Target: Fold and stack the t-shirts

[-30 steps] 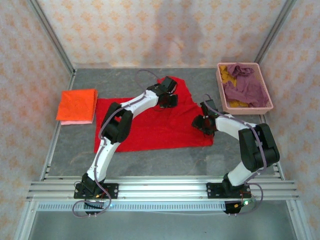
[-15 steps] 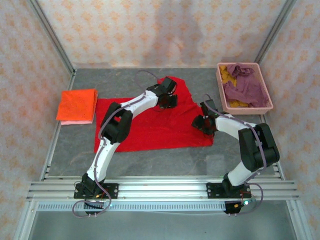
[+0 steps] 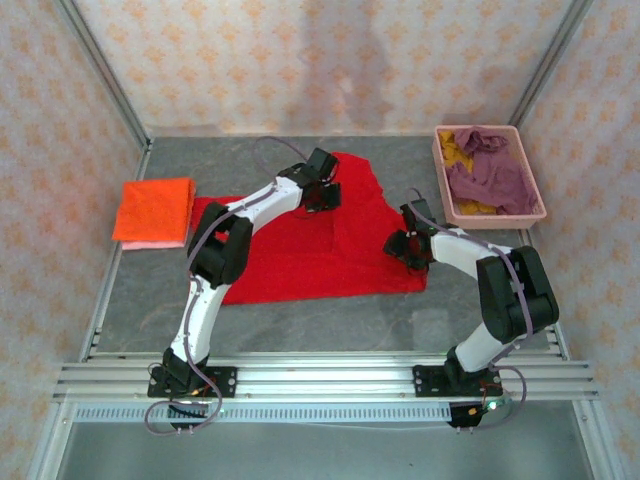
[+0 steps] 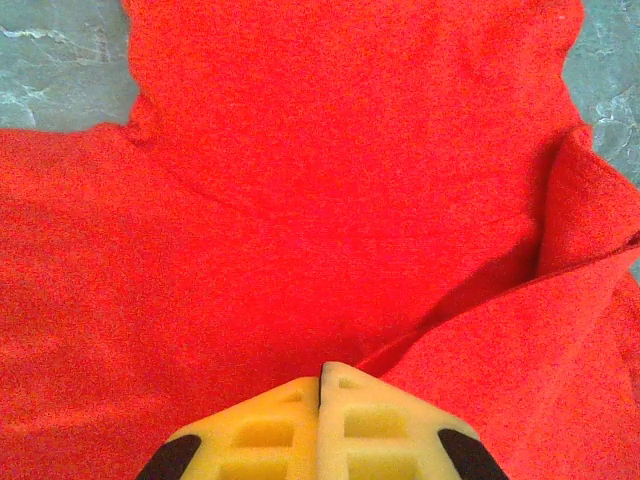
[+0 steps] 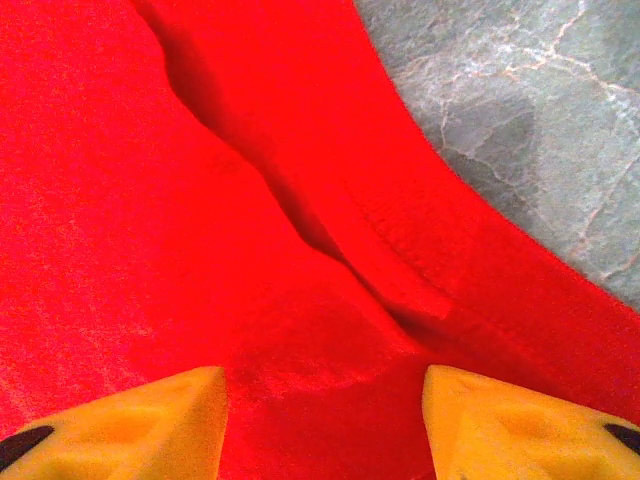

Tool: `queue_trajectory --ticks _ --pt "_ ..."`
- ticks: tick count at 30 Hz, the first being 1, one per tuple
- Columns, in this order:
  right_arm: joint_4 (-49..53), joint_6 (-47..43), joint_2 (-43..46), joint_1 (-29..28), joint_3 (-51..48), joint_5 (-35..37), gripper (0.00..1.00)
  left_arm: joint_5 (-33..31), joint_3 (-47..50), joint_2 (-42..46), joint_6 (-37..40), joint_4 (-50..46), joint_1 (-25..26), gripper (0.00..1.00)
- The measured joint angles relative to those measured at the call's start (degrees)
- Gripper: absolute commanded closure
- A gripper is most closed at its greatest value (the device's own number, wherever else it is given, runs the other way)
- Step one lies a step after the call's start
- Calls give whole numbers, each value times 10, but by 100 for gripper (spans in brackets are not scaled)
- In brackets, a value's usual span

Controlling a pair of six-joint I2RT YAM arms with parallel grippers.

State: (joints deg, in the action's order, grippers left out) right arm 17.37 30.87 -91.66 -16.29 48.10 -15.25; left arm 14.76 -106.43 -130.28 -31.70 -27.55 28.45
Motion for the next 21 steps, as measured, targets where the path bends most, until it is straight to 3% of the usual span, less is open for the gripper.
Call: queue_trajectory --ticks 2,5,6,7,14,21 --pt "-1 0 0 0 0 0 46 -2 0 0 1 0 0 75" --pt "-1 0 0 0 0 -2 46 -6 4 1 -4 4 1 17" --pt "-1 0 0 0 1 -2 45 -9 10 4 -4 8 1 6" --pt "0 0 0 0 3 -2 45 -13 16 7 -4 10 1 1" --pt "13 -23 7 -4 46 3 43 -58 73 73 -3 28 0 0" --pt "22 -57 -95 -31 212 19 44 -106 247 228 -2 72 -38 0"
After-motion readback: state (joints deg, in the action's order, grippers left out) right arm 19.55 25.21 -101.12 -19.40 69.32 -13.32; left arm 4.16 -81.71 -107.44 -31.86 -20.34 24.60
